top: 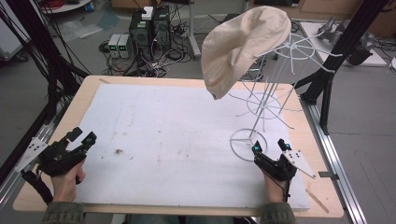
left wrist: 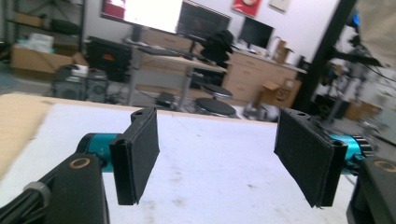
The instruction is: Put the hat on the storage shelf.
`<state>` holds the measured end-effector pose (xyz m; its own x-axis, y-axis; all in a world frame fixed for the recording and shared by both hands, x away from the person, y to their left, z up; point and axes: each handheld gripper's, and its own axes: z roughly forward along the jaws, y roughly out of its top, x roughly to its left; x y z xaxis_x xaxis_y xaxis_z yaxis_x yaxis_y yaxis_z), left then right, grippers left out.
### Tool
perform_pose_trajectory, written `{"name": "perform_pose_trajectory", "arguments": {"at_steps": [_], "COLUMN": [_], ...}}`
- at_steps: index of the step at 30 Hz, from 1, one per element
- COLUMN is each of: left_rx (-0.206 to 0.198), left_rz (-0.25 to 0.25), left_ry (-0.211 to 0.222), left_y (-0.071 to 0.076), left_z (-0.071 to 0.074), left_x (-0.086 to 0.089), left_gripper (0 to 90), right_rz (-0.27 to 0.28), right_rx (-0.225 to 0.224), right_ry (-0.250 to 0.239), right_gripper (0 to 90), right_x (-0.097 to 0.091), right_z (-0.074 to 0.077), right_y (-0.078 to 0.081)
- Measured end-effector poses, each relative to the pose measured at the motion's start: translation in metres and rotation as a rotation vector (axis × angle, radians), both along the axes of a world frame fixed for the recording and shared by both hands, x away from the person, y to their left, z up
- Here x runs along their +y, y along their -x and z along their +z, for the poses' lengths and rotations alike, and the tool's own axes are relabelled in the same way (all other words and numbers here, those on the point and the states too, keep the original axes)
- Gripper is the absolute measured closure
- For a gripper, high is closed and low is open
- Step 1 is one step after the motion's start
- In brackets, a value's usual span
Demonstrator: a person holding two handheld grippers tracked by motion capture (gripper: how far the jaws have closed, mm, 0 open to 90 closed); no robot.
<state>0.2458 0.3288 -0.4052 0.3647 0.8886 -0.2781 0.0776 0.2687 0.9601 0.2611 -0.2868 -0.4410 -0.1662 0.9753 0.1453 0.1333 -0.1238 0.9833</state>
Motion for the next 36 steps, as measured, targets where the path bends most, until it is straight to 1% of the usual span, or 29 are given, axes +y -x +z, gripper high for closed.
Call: {"name": "perform_pose_trajectory", "arguments": {"at_steps": [4,7,8,9,11,12,15,17,20,23,27,33,36], "left_rx": [0.013,0.006,0.004,-0.004,-0.012,-0.014,-0.012,-0.009,0.006,0.009,-0.002,-0.005,-0.005], "left_rz": [0.039,0.113,0.132,0.168,0.239,0.265,0.349,0.386,0.409,0.428,0.426,0.421,0.423], "left_ry": [-0.017,-0.052,-0.054,-0.066,-0.077,-0.082,-0.13,-0.154,-0.186,-0.187,-0.191,-0.187,-0.191], "left_y": [0.002,0.006,0.006,0.008,0.01,0.011,0.014,0.015,0.015,0.016,0.018,0.019,0.019], "left_z": [-0.006,-0.009,-0.01,-0.01,-0.01,-0.011,-0.011,-0.011,-0.013,-0.014,-0.014,-0.016,-0.016], "left_x": [0.004,0.004,0.003,0.003,0.002,0.002,-0.001,-0.003,-0.005,-0.006,-0.006,-0.004,-0.003], "left_gripper": [29.9,29.9,29.8,29.9,29.9,29.9,29.9,30.2,30.2,30.2,30.2,30.2,30.2], "right_rz": [0.0,-0.001,0.0,-0.001,-0.001,-0.001,-0.001,0.0,0.001,-0.002,0.0,0.004,0.007], "right_rx": [0.002,0.002,0.006,0.009,0.006,0.006,0.006,0.007,0.008,0.006,0.008,0.013,0.014], "right_ry": [0.0,0.004,-0.001,-0.003,-0.001,-0.001,-0.001,0.0,0.002,0.0,0.005,0.004,0.007], "right_gripper": [8.9,8.9,8.9,8.9,8.9,8.9,8.9,8.9,8.9,8.9,8.9,8.9,8.9], "right_x": [0.0,0.0,0.001,0.001,0.001,0.001,0.001,0.001,0.001,0.001,0.001,0.002,0.001], "right_z": [0.0,0.0,0.0,0.0,0.0,0.0,0.0,0.0,0.0,0.0,0.0,-0.001,-0.001], "right_y": [0.0,0.0,0.0,0.0,0.0,0.0,0.0,0.0,0.0,0.0,0.0,-0.001,-0.002]}}
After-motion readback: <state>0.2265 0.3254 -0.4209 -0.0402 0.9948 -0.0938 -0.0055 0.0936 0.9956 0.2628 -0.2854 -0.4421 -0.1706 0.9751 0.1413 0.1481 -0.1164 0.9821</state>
